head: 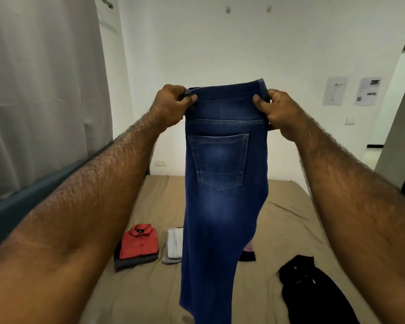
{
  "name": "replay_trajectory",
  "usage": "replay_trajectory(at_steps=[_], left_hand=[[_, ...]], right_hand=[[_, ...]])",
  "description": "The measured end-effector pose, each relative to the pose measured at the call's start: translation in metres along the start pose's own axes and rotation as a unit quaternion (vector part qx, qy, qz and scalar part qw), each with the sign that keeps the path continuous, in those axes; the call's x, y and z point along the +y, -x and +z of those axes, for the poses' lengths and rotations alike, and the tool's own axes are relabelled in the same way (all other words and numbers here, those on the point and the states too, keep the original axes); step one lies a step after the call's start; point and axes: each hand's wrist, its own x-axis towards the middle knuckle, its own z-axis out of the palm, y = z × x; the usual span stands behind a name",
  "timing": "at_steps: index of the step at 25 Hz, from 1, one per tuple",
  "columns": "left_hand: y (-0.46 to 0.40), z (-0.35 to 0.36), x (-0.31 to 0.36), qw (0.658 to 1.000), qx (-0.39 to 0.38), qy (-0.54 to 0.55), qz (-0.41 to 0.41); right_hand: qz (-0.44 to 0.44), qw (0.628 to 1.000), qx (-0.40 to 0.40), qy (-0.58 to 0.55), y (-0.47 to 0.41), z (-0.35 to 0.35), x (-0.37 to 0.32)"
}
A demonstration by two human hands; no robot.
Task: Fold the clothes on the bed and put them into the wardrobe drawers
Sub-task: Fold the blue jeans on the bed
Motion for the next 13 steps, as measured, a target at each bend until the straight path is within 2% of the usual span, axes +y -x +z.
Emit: replay_trajectory(at_steps=[3, 5, 9, 13], left_hand=[[0.019, 0.006, -0.001, 0.999, 0.008, 0.04, -0.009], [0.034, 0.002, 0.0, 0.998, -0.023, 0.065, 0.002], [0.064, -0.019, 0.011, 0.977, -0.163, 0.134, 0.023], [0.095, -0.057, 0.028, 0.931, -0.303, 0.201, 0.027]], right_hand=[[-0.015, 1.0, -0.001, -0.001, 0.015, -0.006, -0.002], [-0.009, 1.0, -0.009, -0.01, 0.033, -0.009, -0.005], [0.014, 0.999, -0.039, -0.027, 0.084, -0.025, -0.01], [0.009, 0.988, -0.091, -0.128, 0.132, -0.022, -0.033]])
